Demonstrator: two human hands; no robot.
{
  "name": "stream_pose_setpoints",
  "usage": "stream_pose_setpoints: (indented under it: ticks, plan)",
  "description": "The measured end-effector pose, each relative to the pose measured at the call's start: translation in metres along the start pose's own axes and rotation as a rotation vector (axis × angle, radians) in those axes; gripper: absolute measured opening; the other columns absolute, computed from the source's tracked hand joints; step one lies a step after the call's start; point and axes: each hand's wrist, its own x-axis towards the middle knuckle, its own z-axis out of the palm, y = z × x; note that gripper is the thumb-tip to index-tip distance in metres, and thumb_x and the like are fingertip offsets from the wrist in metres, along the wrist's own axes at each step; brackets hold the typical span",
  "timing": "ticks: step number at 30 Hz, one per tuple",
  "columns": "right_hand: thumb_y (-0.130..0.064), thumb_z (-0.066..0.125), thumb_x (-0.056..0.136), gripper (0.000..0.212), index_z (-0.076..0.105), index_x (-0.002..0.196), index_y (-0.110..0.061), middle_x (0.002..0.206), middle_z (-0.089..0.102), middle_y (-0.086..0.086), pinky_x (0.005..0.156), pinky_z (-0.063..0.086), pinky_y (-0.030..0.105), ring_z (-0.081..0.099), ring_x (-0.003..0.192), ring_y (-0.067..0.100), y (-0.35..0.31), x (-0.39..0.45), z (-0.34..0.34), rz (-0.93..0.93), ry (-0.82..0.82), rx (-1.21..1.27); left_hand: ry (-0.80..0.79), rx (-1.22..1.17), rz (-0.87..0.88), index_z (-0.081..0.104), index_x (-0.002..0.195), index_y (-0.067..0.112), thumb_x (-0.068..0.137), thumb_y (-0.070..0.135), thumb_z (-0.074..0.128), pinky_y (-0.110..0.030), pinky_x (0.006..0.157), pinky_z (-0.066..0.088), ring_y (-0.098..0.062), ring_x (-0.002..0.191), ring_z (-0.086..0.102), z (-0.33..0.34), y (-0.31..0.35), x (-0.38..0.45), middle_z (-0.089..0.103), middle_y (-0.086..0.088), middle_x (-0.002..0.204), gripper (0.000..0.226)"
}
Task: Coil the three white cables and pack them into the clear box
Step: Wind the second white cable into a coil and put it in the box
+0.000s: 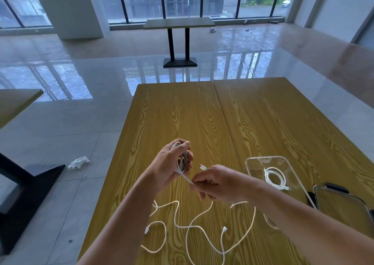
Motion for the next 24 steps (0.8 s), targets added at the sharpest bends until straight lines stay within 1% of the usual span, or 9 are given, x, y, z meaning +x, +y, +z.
stream_pose_setpoints:
  ticks: [2,4,6,9,13,17,19,21,24]
  plan:
    - [-0.028,0.049,0.103,0.022,0.069,0.098,-0.021,0.077,0.066,-0.011,0.064,0.055,0.045,0.059,0.062,0.016,0.002,0.001,-0.004,-0.006,0.054,-0.027,-0.024,0.031,-0.001,0.053,0.093,0.012,0.101,0.018,0.05,-0.031,0.056,0.047,-0.021,0.064,0.057,0.001,0.0,-0.002,0.062,-0.011,0.079,0.011]
    - [-0.027,0.05,0.103,0.022,0.069,0.096,-0.019,0.079,0.067,-0.01,0.062,0.054,0.041,0.059,0.061,0.014,0.004,0.0,-0.005,-0.025,0.102,-0.048,-0.023,0.037,-0.005,0.054,0.093,0.012,0.101,0.015,0.051,-0.032,0.06,0.048,-0.021,0.065,0.058,0.001,0.0,-0.002,0.063,-0.01,0.079,0.009]
    - [-0.026,0.05,0.103,0.023,0.07,0.1,-0.015,0.081,0.068,-0.007,0.063,0.054,0.039,0.063,0.063,0.017,0.005,0.001,-0.003,-0.047,0.126,-0.062,-0.011,0.013,-0.005,0.054,0.092,0.012,0.099,0.01,0.049,-0.033,0.058,0.047,-0.023,0.064,0.057,0.001,0.001,-0.002,0.061,-0.012,0.078,0.009]
    - [-0.028,0.05,0.103,0.025,0.07,0.108,-0.015,0.087,0.071,-0.003,0.072,0.058,0.043,0.069,0.075,0.021,0.006,0.003,-0.001,-0.078,0.13,-0.086,0.006,-0.037,0.024,0.054,0.09,0.011,0.096,0.007,0.044,-0.031,0.054,0.046,-0.024,0.061,0.055,0.0,0.003,-0.002,0.059,-0.013,0.075,0.013]
    - [-0.033,0.043,0.105,0.027,0.065,0.117,-0.024,0.097,0.072,-0.004,0.082,0.059,0.04,0.07,0.086,0.015,0.013,0.002,-0.004,-0.049,-0.01,-0.151,0.048,-0.082,0.064,0.053,0.089,0.008,0.097,0.002,0.037,-0.03,0.051,0.046,-0.024,0.059,0.054,-0.008,0.015,-0.004,0.058,-0.014,0.071,0.019]
    - [-0.04,0.039,0.104,0.025,0.062,0.108,-0.034,0.095,0.071,-0.01,0.092,0.055,0.042,0.069,0.086,0.013,0.028,-0.002,-0.012,0.078,-0.173,-0.289,0.04,-0.076,0.098,0.053,0.09,0.007,0.096,0.002,0.038,-0.031,0.053,0.045,-0.025,0.06,0.054,-0.017,0.022,-0.005,0.058,-0.015,0.073,0.017]
    - [-0.038,0.04,0.104,0.025,0.064,0.102,-0.029,0.098,0.071,-0.006,0.086,0.056,0.039,0.065,0.08,0.011,0.028,0.0,-0.018,0.117,-0.225,-0.378,-0.002,-0.036,0.103,0.054,0.089,0.008,0.092,0.005,0.043,-0.031,0.052,0.045,-0.025,0.059,0.055,-0.014,0.02,-0.004,0.059,-0.016,0.074,0.011]
    - [-0.035,0.043,0.104,0.026,0.063,0.093,-0.023,0.088,0.067,-0.002,0.07,0.052,0.035,0.056,0.068,0.012,0.025,0.006,-0.021,0.146,-0.238,-0.471,-0.032,0.014,0.098,0.054,0.088,0.008,0.085,0.012,0.048,-0.031,0.052,0.044,-0.025,0.059,0.055,-0.009,0.017,-0.003,0.059,-0.015,0.074,0.008]
    - [-0.031,0.046,0.103,0.028,0.06,0.083,-0.018,0.075,0.058,-0.002,0.057,0.043,0.026,0.049,0.06,0.011,0.026,0.015,-0.023,0.199,-0.148,-0.533,-0.024,0.096,0.108,0.055,0.088,0.009,0.09,0.012,0.048,-0.032,0.054,0.045,-0.023,0.06,0.055,-0.002,0.015,-0.003,0.06,-0.012,0.074,0.008]
